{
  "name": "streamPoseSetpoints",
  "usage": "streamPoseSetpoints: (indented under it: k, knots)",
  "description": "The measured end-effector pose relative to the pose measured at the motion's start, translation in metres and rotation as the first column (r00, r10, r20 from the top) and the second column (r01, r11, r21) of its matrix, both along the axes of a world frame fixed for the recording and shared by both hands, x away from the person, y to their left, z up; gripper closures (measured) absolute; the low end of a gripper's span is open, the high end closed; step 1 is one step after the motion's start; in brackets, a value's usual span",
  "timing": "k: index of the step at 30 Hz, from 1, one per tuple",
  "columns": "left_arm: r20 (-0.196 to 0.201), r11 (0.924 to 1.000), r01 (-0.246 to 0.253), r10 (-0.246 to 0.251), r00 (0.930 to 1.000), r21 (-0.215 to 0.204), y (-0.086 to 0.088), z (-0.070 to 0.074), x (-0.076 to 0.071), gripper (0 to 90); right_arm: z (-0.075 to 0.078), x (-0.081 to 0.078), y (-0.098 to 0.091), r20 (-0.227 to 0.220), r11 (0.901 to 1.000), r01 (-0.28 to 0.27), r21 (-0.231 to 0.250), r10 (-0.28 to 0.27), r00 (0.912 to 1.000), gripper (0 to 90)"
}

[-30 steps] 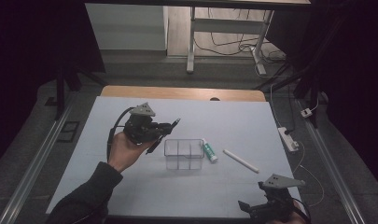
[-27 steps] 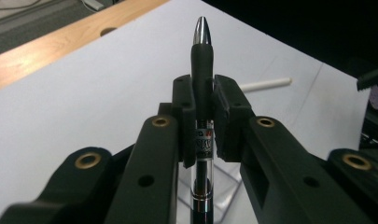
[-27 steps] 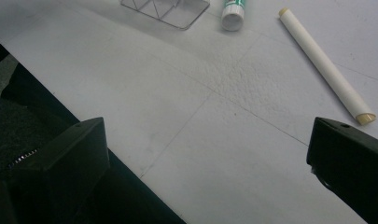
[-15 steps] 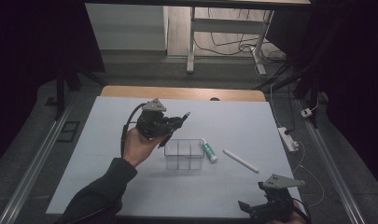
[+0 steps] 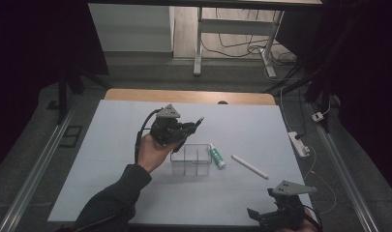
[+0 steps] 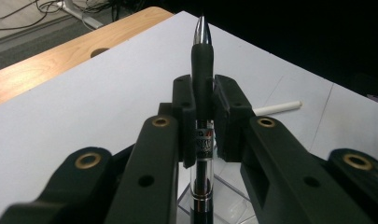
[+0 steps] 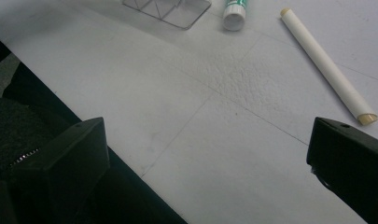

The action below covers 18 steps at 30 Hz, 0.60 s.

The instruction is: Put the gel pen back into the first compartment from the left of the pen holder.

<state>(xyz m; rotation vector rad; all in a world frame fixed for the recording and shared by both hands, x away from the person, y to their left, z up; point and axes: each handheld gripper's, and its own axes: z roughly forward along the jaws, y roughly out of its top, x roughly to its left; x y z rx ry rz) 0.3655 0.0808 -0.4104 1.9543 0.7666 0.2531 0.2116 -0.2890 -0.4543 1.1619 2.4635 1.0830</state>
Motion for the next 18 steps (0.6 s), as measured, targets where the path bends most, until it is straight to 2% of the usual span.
streamPoseSetpoints:
  k: [8,18]
  knots:
    - [-0.001,0.9999,0.001,-0.001,1.0000,0.016,-0.001,-0.012,-0.002,79.9,0.000,0.000,0.000,0.000,1.0000,-0.001,0.000,0.001,1.0000,0.0]
    - [-0.029,0.9996,-0.009,0.010,0.9995,0.028,0.004,-0.028,-0.006,79.7,0.000,0.000,0.000,-0.001,1.0000,-0.002,0.001,0.002,1.0000,0.0]
